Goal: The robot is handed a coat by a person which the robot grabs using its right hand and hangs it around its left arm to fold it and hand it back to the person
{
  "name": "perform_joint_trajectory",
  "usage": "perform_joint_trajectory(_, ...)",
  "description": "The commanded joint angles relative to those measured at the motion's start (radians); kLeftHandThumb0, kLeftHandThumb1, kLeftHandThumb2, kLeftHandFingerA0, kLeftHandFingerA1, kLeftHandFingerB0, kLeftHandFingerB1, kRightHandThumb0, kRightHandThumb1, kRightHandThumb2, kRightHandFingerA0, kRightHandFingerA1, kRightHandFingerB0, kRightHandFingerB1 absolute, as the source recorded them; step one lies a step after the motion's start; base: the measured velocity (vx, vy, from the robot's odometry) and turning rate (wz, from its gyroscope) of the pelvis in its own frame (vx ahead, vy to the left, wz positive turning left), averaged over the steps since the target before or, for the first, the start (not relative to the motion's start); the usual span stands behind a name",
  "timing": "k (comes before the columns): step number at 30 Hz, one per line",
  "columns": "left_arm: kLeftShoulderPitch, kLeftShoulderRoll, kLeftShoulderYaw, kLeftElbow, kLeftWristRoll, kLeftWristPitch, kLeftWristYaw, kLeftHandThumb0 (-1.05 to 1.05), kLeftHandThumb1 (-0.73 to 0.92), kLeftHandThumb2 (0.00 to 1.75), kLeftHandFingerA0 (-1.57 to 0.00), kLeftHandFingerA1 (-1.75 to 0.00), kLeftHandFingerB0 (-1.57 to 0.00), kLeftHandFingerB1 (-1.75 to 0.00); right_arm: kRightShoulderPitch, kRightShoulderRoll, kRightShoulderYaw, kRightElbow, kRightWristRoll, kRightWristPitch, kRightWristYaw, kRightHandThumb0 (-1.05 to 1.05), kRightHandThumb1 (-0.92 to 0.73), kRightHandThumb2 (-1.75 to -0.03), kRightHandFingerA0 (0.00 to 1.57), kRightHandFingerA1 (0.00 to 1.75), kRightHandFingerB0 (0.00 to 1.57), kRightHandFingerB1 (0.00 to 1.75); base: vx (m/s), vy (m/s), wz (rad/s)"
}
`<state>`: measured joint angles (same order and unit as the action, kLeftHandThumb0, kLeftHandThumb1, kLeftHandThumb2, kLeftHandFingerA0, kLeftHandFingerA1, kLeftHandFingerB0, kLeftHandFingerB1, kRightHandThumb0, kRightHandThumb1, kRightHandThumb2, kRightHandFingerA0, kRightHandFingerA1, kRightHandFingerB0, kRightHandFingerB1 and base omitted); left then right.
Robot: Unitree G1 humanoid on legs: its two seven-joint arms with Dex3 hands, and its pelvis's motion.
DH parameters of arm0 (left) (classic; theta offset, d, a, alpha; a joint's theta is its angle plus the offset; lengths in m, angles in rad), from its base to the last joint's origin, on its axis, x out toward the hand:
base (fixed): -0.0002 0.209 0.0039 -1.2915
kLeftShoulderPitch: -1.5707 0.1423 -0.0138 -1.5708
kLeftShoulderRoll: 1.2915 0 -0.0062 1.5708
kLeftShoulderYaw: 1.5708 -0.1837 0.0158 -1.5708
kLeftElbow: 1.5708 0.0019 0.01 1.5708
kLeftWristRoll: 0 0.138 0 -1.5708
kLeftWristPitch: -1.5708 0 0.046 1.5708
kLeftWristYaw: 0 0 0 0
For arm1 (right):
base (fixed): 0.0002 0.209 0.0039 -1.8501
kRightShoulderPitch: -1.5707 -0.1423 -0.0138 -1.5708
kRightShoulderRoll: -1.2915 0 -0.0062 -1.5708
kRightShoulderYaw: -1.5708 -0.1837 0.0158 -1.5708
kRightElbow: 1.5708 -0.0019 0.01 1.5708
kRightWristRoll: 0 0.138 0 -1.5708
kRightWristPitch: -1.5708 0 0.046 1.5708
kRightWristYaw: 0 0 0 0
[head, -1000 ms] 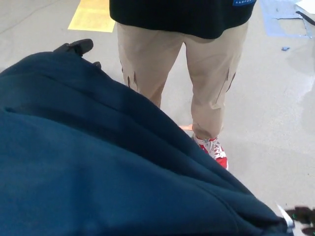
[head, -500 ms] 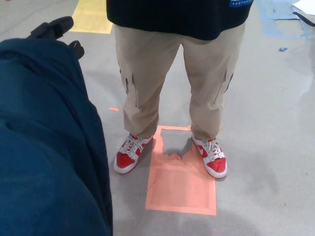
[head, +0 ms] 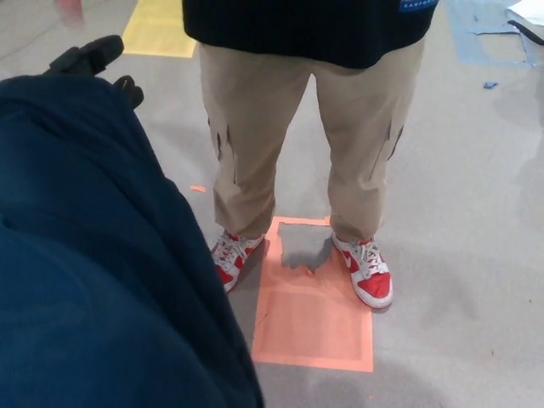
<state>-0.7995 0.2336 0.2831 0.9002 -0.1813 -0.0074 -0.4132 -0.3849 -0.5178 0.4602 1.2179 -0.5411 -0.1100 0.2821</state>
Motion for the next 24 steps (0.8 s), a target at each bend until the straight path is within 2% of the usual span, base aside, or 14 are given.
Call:
perform_joint_trajectory(1,0.050,-0.002,-0.002,-0.048,-0.026,-0.024,-0.018,-0.60,0.57,0.79,-0.23,-0.44,-0.16,-0.40,-0.010,0.092,-0.083,0.018,0.050,0.102,-0.208,-0.56,-0.72,-0.62,0.17,0.29,0.18,0.28,0.00,0.000,0.00)
perform_joint_trajectory(4,0.071,-0.015,-0.001,-0.080,-0.034,-0.010,-0.016,-0.61,0.56,0.78,-0.24,-0.44,-0.16,-0.40,-0.010,0.132,-0.107,0.026,0.053,0.138,-0.245,-0.56,-0.73,-0.63,0.20,0.30,0.18,0.28,0.00,0.000,0.00)
perform_joint_trajectory(5,0.077,-0.017,0.000,-0.093,-0.036,-0.003,-0.014,-0.56,0.67,0.60,-0.30,-0.36,-0.19,-0.31,-0.008,0.143,-0.109,0.033,0.045,0.139,-0.262,-0.55,-0.73,-0.63,0.21,0.31,0.19,0.28,0.00,0.000,0.00)
perform_joint_trajectory(6,0.083,-0.019,0.002,-0.107,-0.041,0.007,-0.016,-0.59,0.56,0.78,-0.24,-0.44,-0.16,-0.40,0.000,0.153,-0.113,0.041,0.046,0.134,-0.275,-0.56,-0.70,-0.61,0.30,0.33,0.29,0.31,0.00,0.000,0.00)
perform_joint_trajectory(12,0.122,-0.021,0.002,-0.209,-0.055,0.052,-0.011,-0.59,0.57,0.78,-0.26,-0.44,-0.17,-0.40,0.027,0.164,-0.086,0.083,0.007,0.127,-0.325,-0.54,-0.69,-0.61,0.28,0.33,0.29,0.31,0.00,0.000,0.00)
perform_joint_trajectory(13,0.126,-0.023,0.002,-0.219,-0.060,0.059,-0.012,-0.59,0.56,0.78,-0.27,-0.44,-0.18,-0.41,0.031,0.162,-0.085,0.086,0.008,0.124,-0.329,-0.55,-0.49,-0.84,0.23,0.47,0.30,0.49,0.00,0.000,0.00)
perform_joint_trajectory(14,0.128,-0.024,0.002,-0.225,-0.062,0.062,-0.011,-0.59,0.56,0.78,-0.27,-0.44,-0.18,-0.41,0.031,0.161,-0.084,0.088,0.008,0.122,-0.330,-0.55,-0.49,-0.84,0.23,0.47,0.30,0.49,0.00,0.000,0.00)
perform_joint_trajectory(15,0.135,-0.027,-0.003,-0.242,-0.065,0.066,-0.016,-0.53,0.68,0.60,-0.31,-0.36,-0.19,-0.31,0.035,0.159,-0.080,0.094,0.004,0.132,-0.333,-0.59,-0.52,-0.86,0.24,0.46,0.29,0.47,0.00,0.000,0.00)
perform_joint_trajectory(16,0.136,-0.029,-0.005,-0.246,-0.067,0.068,-0.016,-0.60,0.56,0.79,-0.24,-0.44,-0.14,-0.40,0.034,0.158,-0.076,0.098,0.001,0.139,-0.328,-0.51,-0.70,-0.61,0.31,0.32,0.35,0.33,0.00,0.000,0.00)
perform_joint_trajectory(17,0.138,-0.031,-0.008,-0.254,-0.068,0.073,-0.014,-0.59,0.56,0.79,-0.24,-0.44,-0.14,-0.40,0.036,0.156,-0.075,0.101,0.002,0.138,-0.325,-0.55,-0.53,-0.89,0.21,0.45,0.32,0.49,0.00,0.000,0.00)
perform_joint_trajectory(18,0.139,-0.033,-0.008,-0.259,-0.070,0.077,-0.012,-0.58,0.57,0.79,-0.24,-0.44,-0.14,-0.40,0.037,0.153,-0.069,0.100,-0.002,0.132,-0.329,-0.59,-0.59,-0.91,0.39,0.51,0.38,0.49,0.00,0.000,0.00)
perform_joint_trajectory(20,0.140,-0.036,-0.007,-0.267,-0.077,0.086,-0.008,-0.58,0.57,0.79,-0.25,-0.44,-0.15,-0.40,0.036,0.151,-0.067,0.099,-0.001,0.124,-0.328,-0.60,-0.58,-0.90,0.32,0.48,0.40,0.51,0.00,0.000,0.00)
perform_joint_trajectory(23,0.144,-0.038,-0.011,-0.277,-0.075,0.092,0.002,-0.60,0.55,0.79,-0.27,-0.45,-0.16,-0.40,0.040,0.151,-0.085,0.100,0.018,0.111,-0.318,-0.63,-0.58,-0.89,0.33,0.48,0.37,0.49,0.00,0.000,0.00)
perform_joint_trajectory(24,0.145,-0.030,-0.015,-0.272,-0.069,0.087,0.000,-0.60,0.56,0.79,-0.25,-0.44,-0.16,-0.40,0.039,0.150,-0.093,0.101,0.024,0.105,-0.310,-0.58,-0.56,-0.90,0.34,0.50,0.26,0.45,0.00,0.000,0.00)
